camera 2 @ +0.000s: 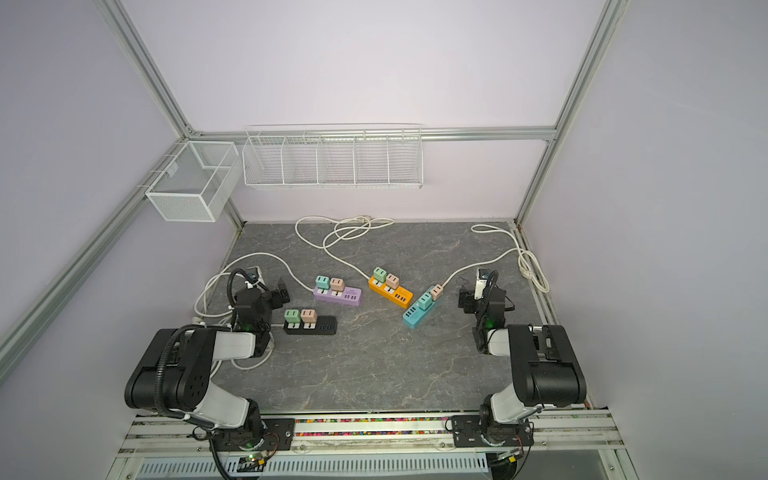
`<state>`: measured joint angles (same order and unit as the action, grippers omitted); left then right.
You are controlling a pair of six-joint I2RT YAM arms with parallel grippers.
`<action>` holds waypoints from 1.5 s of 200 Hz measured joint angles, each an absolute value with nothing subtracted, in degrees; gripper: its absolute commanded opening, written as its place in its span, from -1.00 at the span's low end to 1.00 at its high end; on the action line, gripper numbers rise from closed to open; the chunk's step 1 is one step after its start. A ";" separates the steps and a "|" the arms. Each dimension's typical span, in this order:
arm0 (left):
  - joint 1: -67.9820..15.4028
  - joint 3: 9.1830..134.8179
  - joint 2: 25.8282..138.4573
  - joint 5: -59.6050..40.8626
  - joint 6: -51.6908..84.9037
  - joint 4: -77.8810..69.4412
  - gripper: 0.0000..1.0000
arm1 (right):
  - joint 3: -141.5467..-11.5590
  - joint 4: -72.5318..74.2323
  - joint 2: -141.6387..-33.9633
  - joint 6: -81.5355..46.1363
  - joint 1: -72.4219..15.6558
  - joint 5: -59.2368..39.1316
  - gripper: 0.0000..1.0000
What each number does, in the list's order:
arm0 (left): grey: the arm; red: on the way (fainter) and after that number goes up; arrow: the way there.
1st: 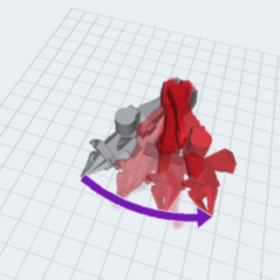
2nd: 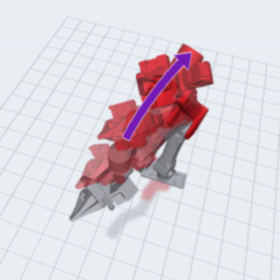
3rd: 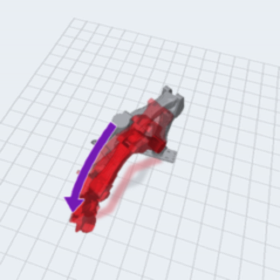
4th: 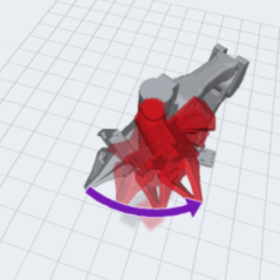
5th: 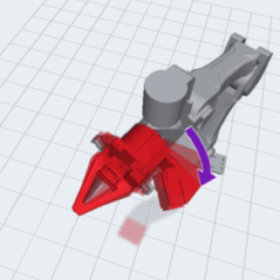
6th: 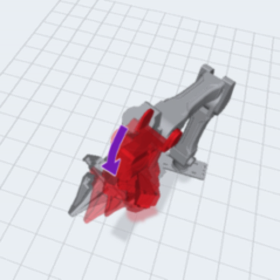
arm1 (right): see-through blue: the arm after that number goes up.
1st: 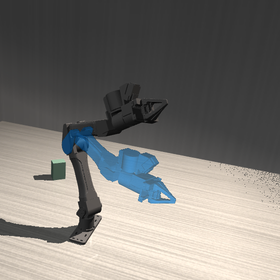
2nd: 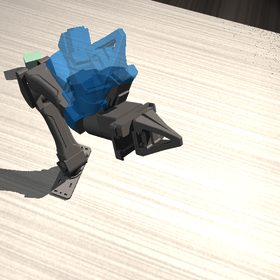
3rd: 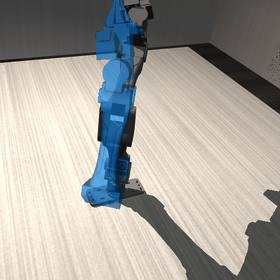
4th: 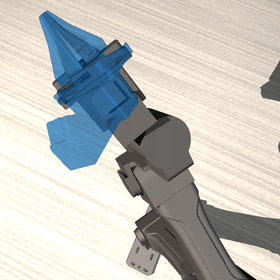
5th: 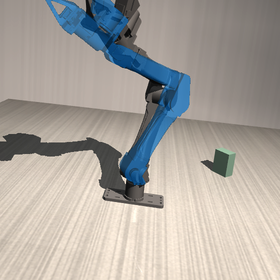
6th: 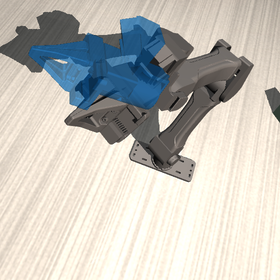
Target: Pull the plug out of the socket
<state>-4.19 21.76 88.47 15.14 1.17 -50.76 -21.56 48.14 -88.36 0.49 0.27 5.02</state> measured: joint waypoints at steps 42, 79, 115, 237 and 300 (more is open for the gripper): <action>-4.19 21.76 88.47 14.90 1.08 -50.76 1.00 | -21.56 48.14 -88.36 0.49 0.27 4.99 0.77; -4.19 21.61 87.24 13.63 0.71 -50.70 1.00 | -21.76 47.33 -88.03 0.80 0.21 4.71 0.76; -4.19 21.17 82.85 12.60 0.32 -50.19 1.00 | -22.20 45.41 -84.64 1.30 -0.34 5.10 0.77; -4.25 21.91 55.16 9.43 11.62 -27.70 1.00 | -34.13 12.40 -67.24 -16.25 1.02 15.22 0.77; -4.25 25.26 44.31 9.67 26.30 -13.06 1.00 | -36.53 -2.98 -63.79 -26.26 1.04 4.73 0.77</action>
<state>-4.25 25.26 44.31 9.67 26.30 -13.06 -36.53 -2.98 -63.79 -26.26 1.04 4.73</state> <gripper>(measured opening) 0.994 0.885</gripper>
